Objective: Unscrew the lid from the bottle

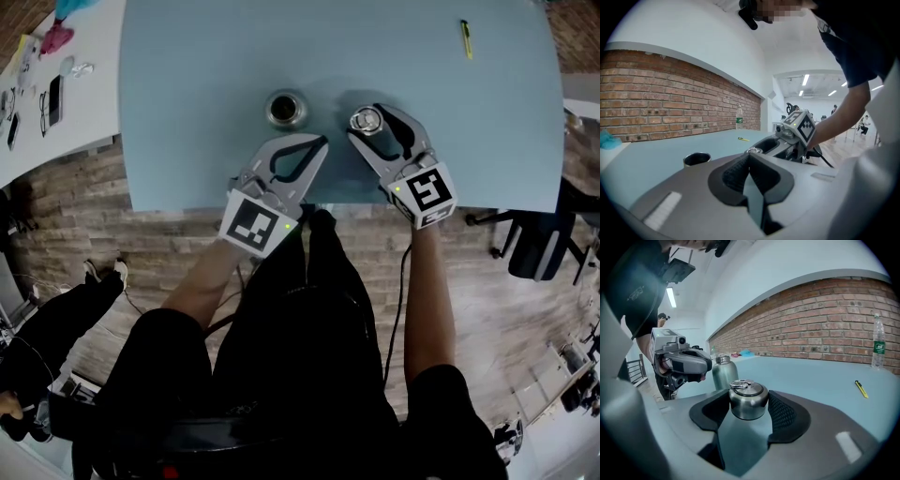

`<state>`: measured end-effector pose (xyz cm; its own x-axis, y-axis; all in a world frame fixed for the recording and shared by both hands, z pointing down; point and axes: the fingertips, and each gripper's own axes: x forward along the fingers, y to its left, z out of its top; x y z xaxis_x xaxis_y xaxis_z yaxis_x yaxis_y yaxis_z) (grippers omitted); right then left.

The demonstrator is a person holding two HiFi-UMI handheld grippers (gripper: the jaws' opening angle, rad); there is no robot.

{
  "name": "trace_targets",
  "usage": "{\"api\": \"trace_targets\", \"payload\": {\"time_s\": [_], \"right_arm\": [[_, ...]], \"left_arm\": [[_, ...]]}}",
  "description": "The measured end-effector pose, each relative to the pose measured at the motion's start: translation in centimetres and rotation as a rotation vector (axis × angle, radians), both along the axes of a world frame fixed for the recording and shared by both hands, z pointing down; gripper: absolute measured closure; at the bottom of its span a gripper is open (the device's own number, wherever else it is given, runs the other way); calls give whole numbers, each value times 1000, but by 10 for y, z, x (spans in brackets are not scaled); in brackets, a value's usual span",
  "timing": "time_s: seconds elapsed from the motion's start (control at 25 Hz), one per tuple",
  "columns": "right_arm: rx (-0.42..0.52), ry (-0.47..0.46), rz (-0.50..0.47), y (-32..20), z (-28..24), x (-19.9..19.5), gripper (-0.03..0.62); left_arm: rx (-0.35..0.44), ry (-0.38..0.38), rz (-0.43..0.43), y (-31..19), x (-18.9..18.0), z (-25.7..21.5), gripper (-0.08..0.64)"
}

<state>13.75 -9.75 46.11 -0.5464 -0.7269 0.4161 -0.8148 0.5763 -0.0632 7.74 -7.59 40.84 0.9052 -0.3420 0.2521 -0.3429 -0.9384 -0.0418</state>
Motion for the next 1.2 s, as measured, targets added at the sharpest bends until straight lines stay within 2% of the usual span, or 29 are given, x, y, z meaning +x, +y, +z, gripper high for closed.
{"api": "trace_targets", "payload": {"time_s": [0.4, 0.76, 1.2], "right_arm": [[-36, 82, -4, -6, 18, -8, 330], [-62, 121, 12, -8, 28, -9, 330], [-107, 199, 59, -16, 39, -3, 330]], "left_arm": [[-18, -34, 7, 8, 5, 16, 559], [-51, -58, -20, 7, 0, 36, 560], [-50, -65, -33, 5, -3, 38, 560]]}}
